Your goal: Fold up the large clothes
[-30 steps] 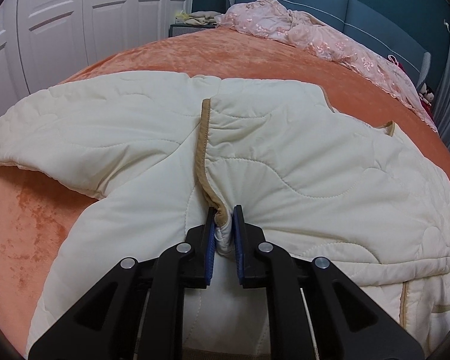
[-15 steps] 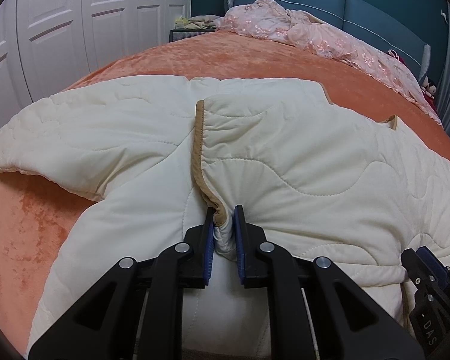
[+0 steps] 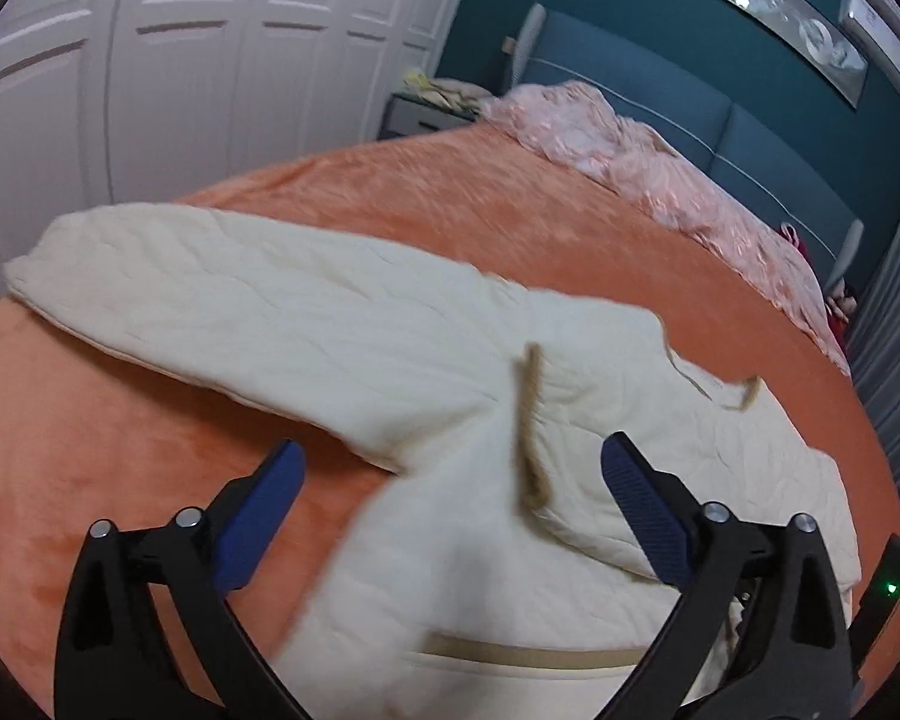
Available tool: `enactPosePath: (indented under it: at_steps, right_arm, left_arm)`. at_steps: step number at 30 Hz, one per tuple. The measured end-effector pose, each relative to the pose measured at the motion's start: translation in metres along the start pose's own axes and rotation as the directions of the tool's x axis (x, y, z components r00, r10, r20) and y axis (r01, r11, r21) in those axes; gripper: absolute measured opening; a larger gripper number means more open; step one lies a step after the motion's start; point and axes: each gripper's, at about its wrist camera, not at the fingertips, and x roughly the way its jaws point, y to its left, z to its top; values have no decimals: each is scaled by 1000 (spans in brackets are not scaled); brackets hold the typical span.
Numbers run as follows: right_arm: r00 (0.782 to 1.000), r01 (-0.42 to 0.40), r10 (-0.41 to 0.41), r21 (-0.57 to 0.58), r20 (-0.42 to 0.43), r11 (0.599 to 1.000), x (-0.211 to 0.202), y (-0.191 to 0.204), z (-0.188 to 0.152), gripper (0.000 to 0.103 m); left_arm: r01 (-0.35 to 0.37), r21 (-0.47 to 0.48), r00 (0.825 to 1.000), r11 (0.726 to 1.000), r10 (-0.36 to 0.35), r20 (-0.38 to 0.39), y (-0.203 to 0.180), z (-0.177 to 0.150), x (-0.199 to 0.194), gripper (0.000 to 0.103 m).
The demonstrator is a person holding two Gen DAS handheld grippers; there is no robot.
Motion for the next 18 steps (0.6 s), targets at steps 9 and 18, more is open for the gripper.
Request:
enactPosePath:
  at_steps: [9,18]
  right_arm:
    - [1000,29,-29,-16,-1,999,-1,7,0,34]
    - [1000,31,-31,-16,-1,999,0,7,0,34]
  left_arm:
    - [-282,-356,957,891,237,-164,207,45,34,95]
    - [-181,-351,976,919,124,-177,187,69,63,20]
